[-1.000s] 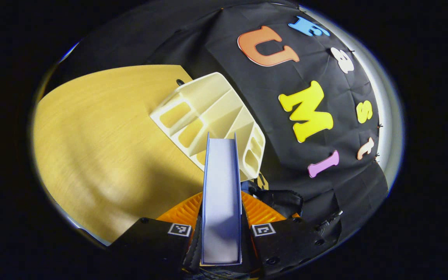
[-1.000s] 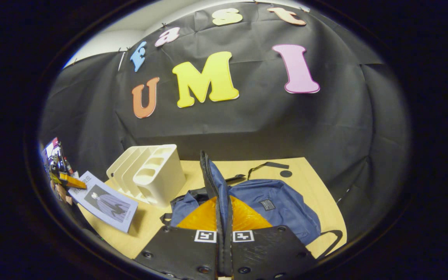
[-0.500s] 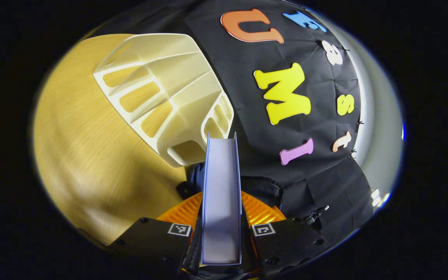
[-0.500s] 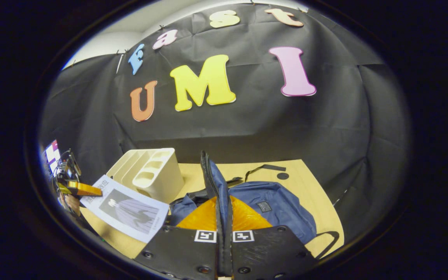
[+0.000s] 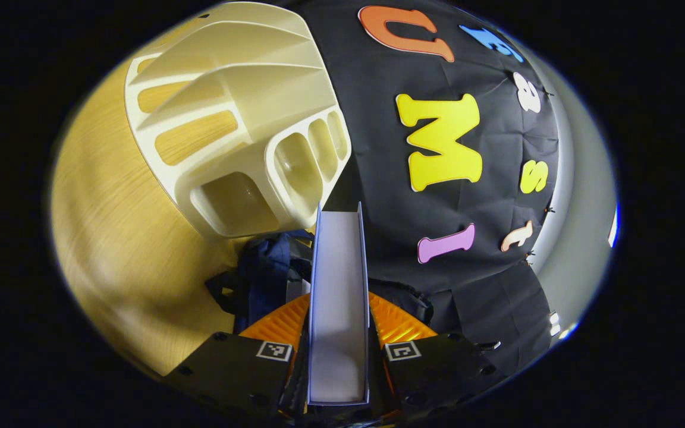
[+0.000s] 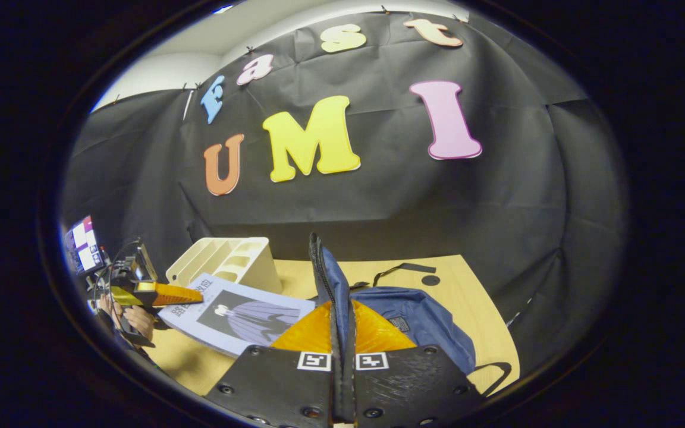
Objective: Open the schoolbag, grab two books from the bookshelf and put them into the schoolbag.
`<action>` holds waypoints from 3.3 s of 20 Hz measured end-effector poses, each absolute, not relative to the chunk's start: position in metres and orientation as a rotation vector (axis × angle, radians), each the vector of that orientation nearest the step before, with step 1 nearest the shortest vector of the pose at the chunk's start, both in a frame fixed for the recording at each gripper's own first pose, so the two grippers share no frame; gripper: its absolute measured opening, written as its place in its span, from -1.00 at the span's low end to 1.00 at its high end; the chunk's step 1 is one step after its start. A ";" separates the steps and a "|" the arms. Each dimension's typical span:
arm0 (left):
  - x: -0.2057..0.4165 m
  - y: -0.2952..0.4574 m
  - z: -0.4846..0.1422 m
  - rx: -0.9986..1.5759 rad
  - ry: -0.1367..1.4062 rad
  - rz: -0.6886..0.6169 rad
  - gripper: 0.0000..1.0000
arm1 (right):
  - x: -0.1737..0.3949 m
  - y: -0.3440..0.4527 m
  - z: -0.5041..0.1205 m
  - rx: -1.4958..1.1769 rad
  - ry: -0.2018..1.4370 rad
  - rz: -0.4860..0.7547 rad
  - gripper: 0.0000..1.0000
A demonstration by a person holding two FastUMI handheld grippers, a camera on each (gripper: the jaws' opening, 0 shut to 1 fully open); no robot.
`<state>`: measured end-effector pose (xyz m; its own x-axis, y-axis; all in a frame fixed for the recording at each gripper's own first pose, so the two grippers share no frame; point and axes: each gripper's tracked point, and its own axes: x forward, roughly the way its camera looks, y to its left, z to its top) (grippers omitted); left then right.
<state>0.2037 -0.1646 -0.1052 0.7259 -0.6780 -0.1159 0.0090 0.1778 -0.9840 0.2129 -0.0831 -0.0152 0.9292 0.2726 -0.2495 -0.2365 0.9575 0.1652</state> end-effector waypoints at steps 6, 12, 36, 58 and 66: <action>0.208 -0.189 -0.129 -1.072 0.631 -0.464 -0.14 | 0.209 -0.081 -0.005 0.146 0.252 0.295 -0.98; 0.203 -0.215 -0.136 -0.806 0.602 -0.437 -0.14 | 0.207 -0.072 -0.009 0.171 0.245 0.337 -0.99; 0.227 -0.374 -0.172 -0.879 0.582 -0.535 -0.11 | 0.223 -0.104 -0.037 0.197 0.274 0.295 -0.99; 0.215 -0.254 -0.161 -0.335 0.433 -0.307 0.68 | 0.204 -0.097 -0.057 0.155 0.310 0.134 -0.84; 0.178 -0.159 -0.166 -0.229 0.375 -0.173 0.68 | 0.178 -0.082 -0.079 0.135 0.305 0.065 -0.69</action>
<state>0.1784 -0.1589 -0.1656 0.9164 -0.2087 -0.3414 0.1246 0.9596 -0.2523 0.1781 -0.0821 -0.0786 0.9519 0.0841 -0.2947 -0.0435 0.9889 0.1418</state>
